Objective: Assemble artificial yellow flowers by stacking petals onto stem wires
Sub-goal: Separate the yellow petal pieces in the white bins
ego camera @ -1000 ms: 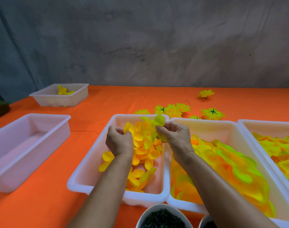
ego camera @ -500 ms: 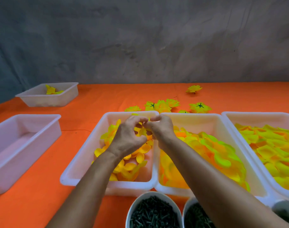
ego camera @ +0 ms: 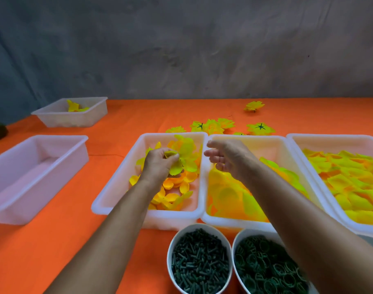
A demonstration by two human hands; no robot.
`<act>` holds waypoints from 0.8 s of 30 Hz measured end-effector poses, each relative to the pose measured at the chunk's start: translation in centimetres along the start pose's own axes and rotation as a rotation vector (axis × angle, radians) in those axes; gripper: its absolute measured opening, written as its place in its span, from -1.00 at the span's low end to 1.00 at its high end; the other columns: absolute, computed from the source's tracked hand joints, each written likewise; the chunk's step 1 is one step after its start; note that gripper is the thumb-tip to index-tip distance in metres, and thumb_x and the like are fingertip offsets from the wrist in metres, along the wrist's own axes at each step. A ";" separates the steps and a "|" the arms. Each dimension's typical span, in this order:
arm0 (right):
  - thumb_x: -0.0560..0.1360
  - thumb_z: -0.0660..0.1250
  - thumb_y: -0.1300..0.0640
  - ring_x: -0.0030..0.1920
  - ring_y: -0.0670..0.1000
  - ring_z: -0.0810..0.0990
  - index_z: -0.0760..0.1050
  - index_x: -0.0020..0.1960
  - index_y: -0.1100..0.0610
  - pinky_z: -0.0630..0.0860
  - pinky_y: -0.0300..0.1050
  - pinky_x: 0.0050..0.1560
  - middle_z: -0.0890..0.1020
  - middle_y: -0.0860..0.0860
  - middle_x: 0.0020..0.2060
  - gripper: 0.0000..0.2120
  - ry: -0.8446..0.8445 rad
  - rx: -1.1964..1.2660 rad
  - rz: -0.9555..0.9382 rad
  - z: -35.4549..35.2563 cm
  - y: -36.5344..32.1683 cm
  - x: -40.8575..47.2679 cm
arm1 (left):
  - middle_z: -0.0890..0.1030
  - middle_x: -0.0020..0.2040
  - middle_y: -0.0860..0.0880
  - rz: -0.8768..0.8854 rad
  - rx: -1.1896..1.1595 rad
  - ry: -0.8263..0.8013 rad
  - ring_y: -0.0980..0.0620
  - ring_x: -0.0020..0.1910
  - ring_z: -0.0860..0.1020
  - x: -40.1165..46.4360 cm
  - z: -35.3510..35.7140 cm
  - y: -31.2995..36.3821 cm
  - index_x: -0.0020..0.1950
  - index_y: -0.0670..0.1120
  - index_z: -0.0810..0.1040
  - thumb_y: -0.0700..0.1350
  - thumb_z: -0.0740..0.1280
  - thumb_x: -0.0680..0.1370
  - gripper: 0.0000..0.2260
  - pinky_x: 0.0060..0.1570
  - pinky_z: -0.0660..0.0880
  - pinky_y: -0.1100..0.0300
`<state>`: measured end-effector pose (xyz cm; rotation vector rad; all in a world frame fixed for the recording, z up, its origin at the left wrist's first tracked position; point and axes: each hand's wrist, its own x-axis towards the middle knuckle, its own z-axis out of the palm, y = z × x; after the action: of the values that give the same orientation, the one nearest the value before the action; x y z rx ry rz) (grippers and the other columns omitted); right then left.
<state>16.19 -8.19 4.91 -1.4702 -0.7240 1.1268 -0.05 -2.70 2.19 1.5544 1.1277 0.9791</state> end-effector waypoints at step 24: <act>0.50 0.34 0.25 -0.39 -0.14 0.52 0.60 -0.18 0.07 0.43 -0.32 -0.37 0.64 -0.10 -0.41 -0.87 0.170 -0.122 -0.404 -11.2 -2.7 -3.4 | 0.58 0.21 -0.15 0.030 0.879 0.034 -0.15 0.22 0.50 0.9 1.4 -2.4 0.25 -0.09 0.56 -0.31 0.36 0.43 -0.60 0.13 0.45 0.06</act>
<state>25.62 -14.94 7.89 -1.4188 -0.9319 0.6516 0.99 -1.81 -0.40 2.2371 1.6876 0.5279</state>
